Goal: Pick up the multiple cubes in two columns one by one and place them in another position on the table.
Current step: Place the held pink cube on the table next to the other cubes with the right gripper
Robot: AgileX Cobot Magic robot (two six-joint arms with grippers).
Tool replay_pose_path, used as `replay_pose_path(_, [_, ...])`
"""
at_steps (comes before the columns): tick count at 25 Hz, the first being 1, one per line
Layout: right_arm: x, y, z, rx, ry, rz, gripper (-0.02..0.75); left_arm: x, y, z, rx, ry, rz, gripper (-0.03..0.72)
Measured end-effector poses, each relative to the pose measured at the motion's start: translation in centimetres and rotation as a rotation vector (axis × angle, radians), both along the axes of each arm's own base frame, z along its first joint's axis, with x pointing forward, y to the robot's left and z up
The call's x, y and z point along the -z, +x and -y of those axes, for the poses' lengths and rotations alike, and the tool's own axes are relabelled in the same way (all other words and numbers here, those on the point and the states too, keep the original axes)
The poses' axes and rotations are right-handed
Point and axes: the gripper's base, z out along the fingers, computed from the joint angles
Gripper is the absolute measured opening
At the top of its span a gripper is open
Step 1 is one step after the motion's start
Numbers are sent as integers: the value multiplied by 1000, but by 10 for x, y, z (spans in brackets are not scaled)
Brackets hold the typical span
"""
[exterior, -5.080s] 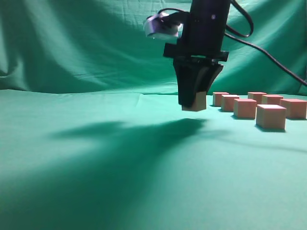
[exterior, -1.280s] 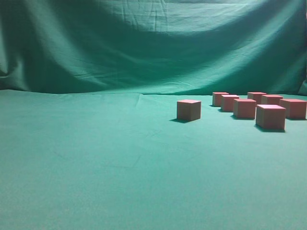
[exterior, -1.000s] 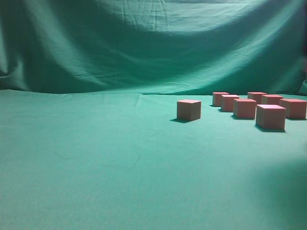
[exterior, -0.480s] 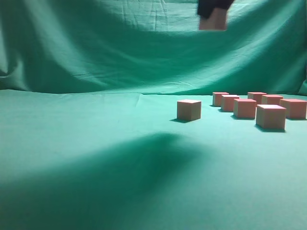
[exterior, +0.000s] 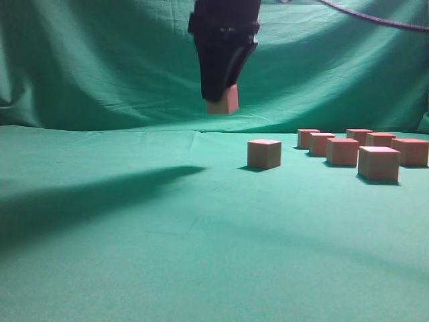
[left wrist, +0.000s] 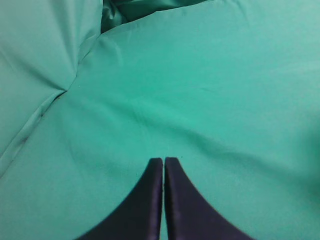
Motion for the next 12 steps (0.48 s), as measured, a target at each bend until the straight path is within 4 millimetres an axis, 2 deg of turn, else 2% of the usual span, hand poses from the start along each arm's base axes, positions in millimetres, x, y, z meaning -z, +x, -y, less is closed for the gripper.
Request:
replay_pose_path(5, [27,7,-4,-93,-52,-15,265,0,0,0,0,0,0,0])
replay_pose_path(12, [49,13,-9,-130,-65,-12,265,0,0,0,0,0,0,0])
